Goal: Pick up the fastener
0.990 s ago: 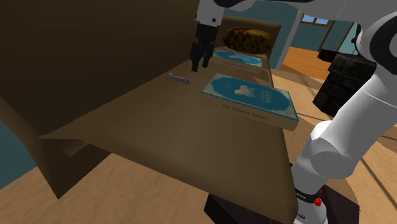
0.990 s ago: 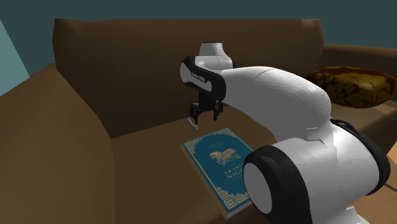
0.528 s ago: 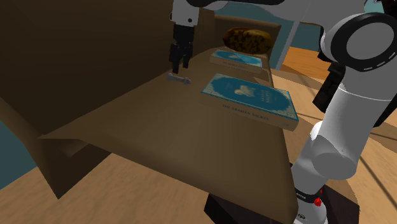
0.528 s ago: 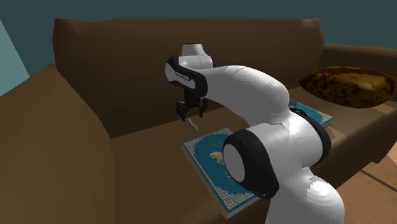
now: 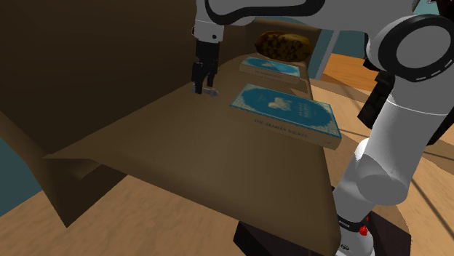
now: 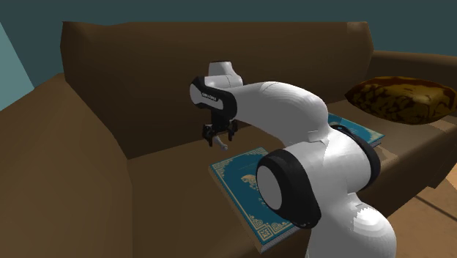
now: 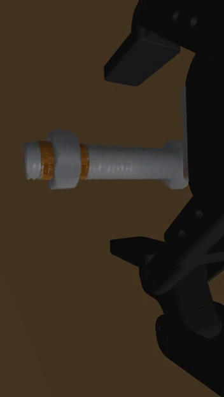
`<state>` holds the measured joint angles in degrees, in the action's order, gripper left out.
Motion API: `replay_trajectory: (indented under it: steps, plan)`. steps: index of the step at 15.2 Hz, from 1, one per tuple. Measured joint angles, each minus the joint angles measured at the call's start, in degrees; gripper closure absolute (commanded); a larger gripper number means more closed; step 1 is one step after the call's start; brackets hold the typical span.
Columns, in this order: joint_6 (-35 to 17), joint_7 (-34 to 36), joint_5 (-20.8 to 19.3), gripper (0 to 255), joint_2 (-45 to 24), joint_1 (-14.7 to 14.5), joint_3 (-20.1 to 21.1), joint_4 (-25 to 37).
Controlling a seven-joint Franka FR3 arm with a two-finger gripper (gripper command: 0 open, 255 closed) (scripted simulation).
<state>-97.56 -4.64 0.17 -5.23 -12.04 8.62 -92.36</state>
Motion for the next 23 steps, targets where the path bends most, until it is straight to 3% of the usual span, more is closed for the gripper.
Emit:
replay_trajectory:
  steps: [12,23]
  plan:
    - [0.64,0.01,0.00,255,0.03,0.00,-0.01,0.65]
    - [9.83,0.44,-0.36,255,-2.28,-0.30,0.16,12.13]
